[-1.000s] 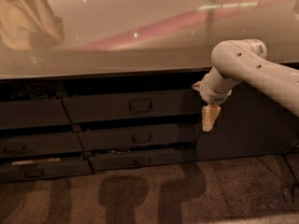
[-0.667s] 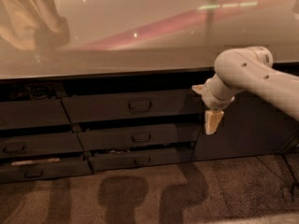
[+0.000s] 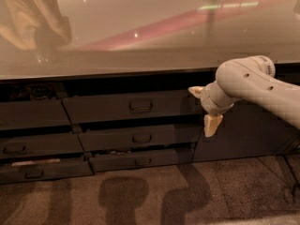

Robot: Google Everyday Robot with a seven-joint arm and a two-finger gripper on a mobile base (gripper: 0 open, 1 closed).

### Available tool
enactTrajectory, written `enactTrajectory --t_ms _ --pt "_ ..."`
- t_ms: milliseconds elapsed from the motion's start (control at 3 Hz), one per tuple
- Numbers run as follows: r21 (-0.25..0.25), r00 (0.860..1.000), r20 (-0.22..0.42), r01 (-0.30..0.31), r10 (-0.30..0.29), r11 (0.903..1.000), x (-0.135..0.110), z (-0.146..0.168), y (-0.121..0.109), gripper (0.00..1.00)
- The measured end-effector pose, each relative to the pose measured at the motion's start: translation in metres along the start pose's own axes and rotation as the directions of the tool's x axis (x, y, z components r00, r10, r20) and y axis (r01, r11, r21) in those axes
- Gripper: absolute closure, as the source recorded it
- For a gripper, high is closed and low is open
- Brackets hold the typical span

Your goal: Open top drawer

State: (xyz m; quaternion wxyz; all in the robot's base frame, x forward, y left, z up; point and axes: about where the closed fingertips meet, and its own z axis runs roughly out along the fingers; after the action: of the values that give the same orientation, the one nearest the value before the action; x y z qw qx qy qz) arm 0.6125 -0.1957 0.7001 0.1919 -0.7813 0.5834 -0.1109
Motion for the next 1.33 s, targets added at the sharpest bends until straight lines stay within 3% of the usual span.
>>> enactTrajectory --t_ms 333,667,1000,1333 --pt "-0.020 1.000 -0.011 -0.024 0.023 0.9995 0.008 0.005 -0.008 0.00" --pt "-0.068 0.994 -0.084 -0.082 0.076 0.9944 0.035 0.022 -0.037 0.00" --pt "-0.068 0.994 -0.084 -0.082 0.076 0.9943 0.035 0.022 -0.037 0.00" --pt "-0.115 0.992 -0.058 -0.116 0.110 0.9866 0.053 0.041 -0.038 0.00"
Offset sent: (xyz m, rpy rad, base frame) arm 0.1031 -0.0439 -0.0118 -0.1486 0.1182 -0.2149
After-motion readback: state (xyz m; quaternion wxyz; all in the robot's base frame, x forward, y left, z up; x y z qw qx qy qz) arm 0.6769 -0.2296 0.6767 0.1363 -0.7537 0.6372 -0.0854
